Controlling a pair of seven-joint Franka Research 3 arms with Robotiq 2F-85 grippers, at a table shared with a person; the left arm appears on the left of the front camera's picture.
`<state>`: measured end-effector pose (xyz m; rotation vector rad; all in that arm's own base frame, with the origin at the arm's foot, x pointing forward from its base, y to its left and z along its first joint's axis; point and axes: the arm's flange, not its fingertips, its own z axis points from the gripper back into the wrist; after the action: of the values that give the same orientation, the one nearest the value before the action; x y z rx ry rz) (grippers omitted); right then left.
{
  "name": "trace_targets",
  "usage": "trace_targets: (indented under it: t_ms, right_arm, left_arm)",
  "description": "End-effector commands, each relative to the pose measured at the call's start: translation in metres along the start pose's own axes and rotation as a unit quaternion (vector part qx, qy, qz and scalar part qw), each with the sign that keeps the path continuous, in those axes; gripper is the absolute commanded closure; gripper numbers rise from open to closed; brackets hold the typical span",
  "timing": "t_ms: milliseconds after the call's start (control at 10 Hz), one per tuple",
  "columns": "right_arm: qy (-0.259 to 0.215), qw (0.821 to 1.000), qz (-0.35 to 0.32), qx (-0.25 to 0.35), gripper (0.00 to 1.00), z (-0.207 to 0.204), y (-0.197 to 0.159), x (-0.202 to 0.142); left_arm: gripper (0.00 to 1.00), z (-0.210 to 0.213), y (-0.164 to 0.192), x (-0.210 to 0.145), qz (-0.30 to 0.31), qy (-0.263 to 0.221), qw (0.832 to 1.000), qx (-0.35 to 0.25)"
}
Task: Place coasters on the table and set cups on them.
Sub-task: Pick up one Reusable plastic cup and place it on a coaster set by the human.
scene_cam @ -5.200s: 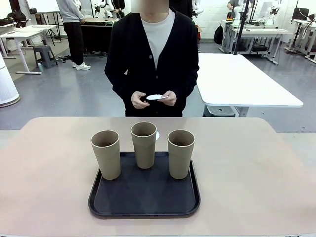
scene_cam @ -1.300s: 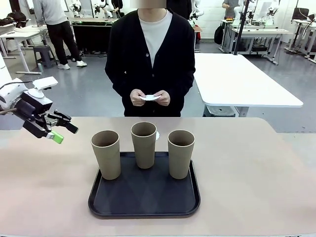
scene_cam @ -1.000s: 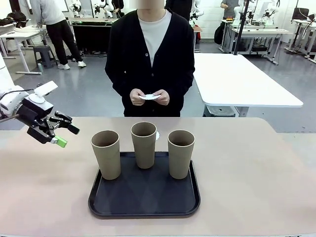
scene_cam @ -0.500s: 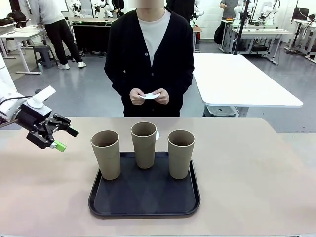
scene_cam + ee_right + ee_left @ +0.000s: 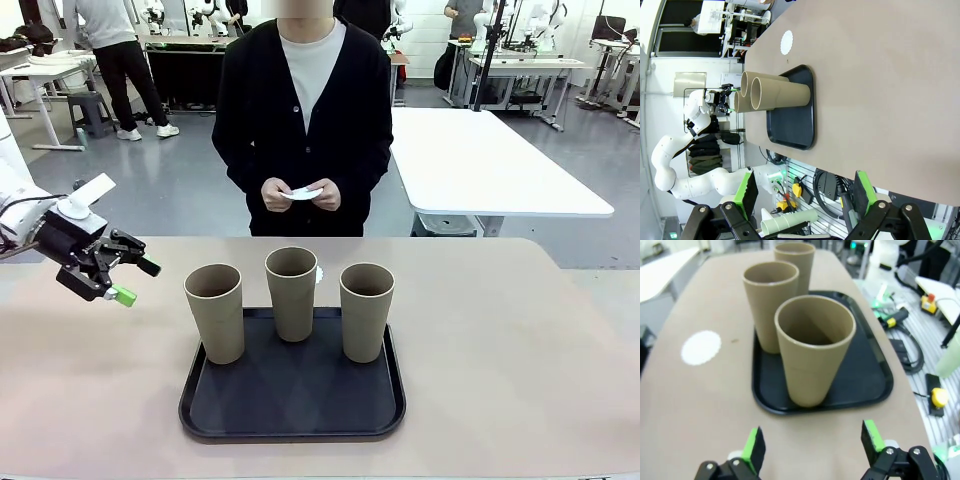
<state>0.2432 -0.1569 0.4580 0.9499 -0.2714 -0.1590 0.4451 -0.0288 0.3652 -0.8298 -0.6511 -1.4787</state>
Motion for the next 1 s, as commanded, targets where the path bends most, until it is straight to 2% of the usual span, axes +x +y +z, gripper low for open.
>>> trace_targets:
  t_ms: [0, 100, 300, 600, 900]
  right_arm:
    - [-0.001, 1.000, 0.007, 0.012, 0.00, 0.000, -0.001, 0.001]
    - [-0.001, 1.000, 0.007, 0.012, 0.00, 0.000, -0.001, 0.001]
    - [-0.001, 1.000, 0.007, 0.012, 0.00, 0.000, -0.001, 0.001]
    - [-0.001, 1.000, 0.007, 0.012, 0.00, 0.000, -0.001, 0.001]
    - [-0.001, 1.000, 0.007, 0.012, 0.00, 0.000, -0.001, 0.001]
  left_arm:
    - [0.00, 0.000, -0.005, -0.003, -0.071, -0.089, 0.992, 0.056]
    - [0.00, -0.003, -0.014, -0.007, -0.092, -0.123, 0.986, 0.069]
    - [0.00, -0.009, -0.026, -0.016, -0.116, -0.136, 0.981, 0.072]
    - [0.00, -0.020, -0.035, -0.033, -0.089, -0.151, 0.984, 0.041]
    - [0.00, -0.030, -0.029, -0.048, -0.064, -0.154, 0.984, 0.064]
